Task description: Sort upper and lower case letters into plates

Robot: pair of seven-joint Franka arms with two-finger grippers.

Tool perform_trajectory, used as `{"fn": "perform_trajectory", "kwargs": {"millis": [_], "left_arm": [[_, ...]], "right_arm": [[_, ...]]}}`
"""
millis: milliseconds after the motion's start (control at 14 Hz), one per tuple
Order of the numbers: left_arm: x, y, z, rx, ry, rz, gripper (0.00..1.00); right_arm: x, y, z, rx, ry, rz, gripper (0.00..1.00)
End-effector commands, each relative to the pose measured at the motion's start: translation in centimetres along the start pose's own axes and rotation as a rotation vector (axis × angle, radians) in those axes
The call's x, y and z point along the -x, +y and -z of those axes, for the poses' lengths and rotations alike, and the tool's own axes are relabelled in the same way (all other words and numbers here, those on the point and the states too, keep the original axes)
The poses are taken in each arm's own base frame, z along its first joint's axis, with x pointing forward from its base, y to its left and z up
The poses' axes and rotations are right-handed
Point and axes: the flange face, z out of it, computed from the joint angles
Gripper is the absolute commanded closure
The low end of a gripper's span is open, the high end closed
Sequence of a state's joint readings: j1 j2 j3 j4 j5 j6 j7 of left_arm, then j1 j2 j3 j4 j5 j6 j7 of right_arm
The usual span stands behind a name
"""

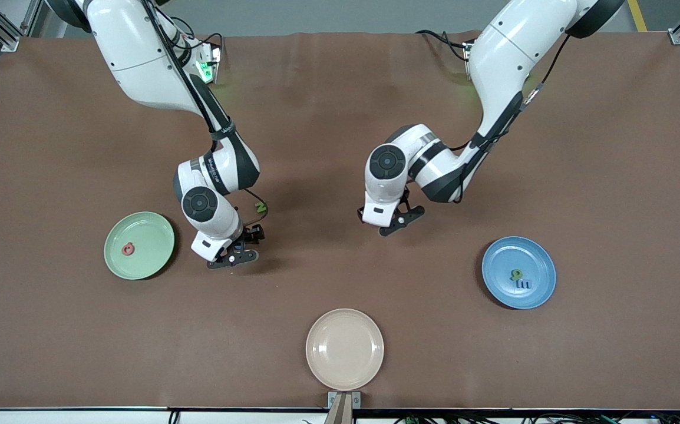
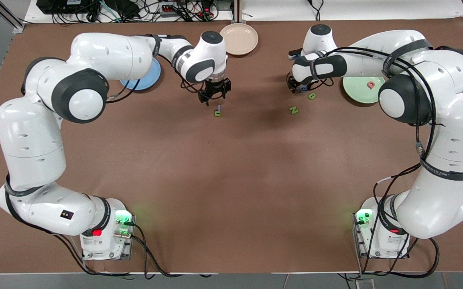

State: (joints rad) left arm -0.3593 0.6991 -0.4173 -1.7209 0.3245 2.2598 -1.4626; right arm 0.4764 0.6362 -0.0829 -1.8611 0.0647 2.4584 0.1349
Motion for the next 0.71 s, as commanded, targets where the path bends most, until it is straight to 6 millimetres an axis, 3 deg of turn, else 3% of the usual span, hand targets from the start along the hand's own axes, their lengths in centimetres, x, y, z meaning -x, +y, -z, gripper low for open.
{"fn": "perform_trajectory", "kwargs": {"millis": [0,356,499,641], "left_arm": [[1.4,0.2,-0.5,-0.003,0.005,0.060,0.19],[1.6,-0.2,-1.8,-0.026,-0.008,0.066,0.39],[1.5,-0.2,-1.9,-0.024,-0.012,0.070,0.55],[1.1,-0.1,-1.8,-0.022,-0.011,0.075,0.76]], "right_arm": [[0.5,0.3,-0.6,-0.007,-0.016,0.002,0.40],[0.6,0.3,-0.6,-0.007,-0.019,0.007,0.70],[0.6,0.2,-0.4,-0.007,-0.020,0.011,0.79],[0.2,0.6,1.7,-0.009,-0.030,0.012,0.80]]}}
